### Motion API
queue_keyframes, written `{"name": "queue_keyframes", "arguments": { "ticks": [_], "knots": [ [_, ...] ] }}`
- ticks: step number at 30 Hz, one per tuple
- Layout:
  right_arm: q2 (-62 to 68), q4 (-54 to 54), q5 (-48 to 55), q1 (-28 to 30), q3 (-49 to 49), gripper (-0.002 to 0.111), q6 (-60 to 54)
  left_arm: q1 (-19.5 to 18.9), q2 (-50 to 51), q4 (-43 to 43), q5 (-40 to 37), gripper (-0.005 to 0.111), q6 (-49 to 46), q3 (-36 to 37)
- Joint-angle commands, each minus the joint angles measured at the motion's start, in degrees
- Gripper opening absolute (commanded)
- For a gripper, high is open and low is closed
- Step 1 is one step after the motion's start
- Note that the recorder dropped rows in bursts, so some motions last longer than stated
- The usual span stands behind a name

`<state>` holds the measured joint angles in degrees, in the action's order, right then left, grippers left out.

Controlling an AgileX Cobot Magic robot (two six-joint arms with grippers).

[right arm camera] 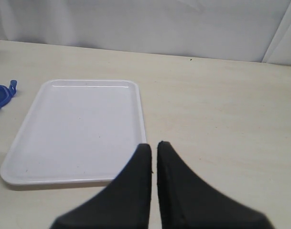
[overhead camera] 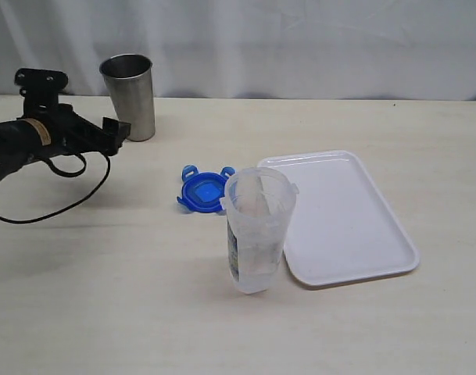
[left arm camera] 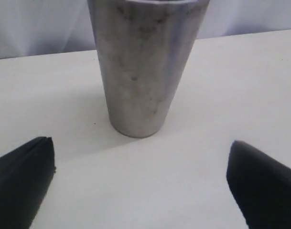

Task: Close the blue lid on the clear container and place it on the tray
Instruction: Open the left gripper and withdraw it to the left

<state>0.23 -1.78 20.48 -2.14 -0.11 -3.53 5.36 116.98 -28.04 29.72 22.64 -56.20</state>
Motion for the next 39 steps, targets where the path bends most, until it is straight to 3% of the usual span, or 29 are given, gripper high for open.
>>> {"name": "queue_keyframes", "arguments": {
  "ticks": [1, 10, 24, 39],
  "knots": [
    [-0.2, -0.1, -0.1, 0.2, 0.1, 0.005, -0.2, 0.1, -8.8, 0.9, -1.7, 0.09, -0.4, 5.4],
    [-0.2, -0.1, -0.1, 0.2, 0.1, 0.005, -0.2, 0.1, -26.8, 0.7, -6.2, 0.09, -0.4, 13.9],
    [-0.2, -0.1, -0.1, 0.2, 0.1, 0.005, -0.2, 0.1, -51.4, -3.4, -25.2, 0.09, -0.4, 14.8],
    [-0.2, -0.1, -0.1, 0.2, 0.1, 0.005, -0.2, 0.1, -57.4, -2.9, -27.6, 0.09, -0.4, 14.8]
  ]
}}
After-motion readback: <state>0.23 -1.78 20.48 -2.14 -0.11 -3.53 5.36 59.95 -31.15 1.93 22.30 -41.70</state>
